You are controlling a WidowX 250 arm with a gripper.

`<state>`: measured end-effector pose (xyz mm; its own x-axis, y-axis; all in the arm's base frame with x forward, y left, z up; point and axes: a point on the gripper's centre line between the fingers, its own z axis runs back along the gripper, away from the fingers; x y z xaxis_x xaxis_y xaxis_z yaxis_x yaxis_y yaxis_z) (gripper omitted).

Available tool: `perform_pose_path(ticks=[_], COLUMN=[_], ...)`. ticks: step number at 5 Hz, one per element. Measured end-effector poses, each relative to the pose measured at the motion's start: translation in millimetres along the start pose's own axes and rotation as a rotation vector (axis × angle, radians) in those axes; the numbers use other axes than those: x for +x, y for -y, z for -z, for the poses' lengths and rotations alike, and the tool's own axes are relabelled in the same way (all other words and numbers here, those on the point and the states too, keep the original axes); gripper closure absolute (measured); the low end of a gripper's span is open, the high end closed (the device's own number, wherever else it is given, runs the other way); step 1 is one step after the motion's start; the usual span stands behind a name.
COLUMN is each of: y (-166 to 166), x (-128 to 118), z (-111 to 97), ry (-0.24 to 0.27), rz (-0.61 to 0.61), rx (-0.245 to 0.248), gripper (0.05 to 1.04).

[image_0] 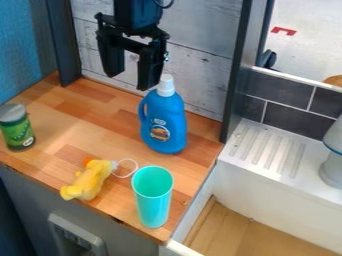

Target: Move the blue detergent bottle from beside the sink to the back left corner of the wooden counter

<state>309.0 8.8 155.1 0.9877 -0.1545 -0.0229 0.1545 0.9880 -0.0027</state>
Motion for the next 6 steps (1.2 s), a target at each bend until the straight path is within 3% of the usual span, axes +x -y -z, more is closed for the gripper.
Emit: perform_pose_path(ticks=[1,3,5,6], y=[0,3,7,7], x=[0,48,56,54], z=[9,-19,5,8], ry=[-0.030,0.084,-0.002,-0.014], rz=[0.000,0.044,0.050,0.038], rx=[-0.006,0.030,0.026,0.046], gripper=[0.083,0.083,0.083,0.083])
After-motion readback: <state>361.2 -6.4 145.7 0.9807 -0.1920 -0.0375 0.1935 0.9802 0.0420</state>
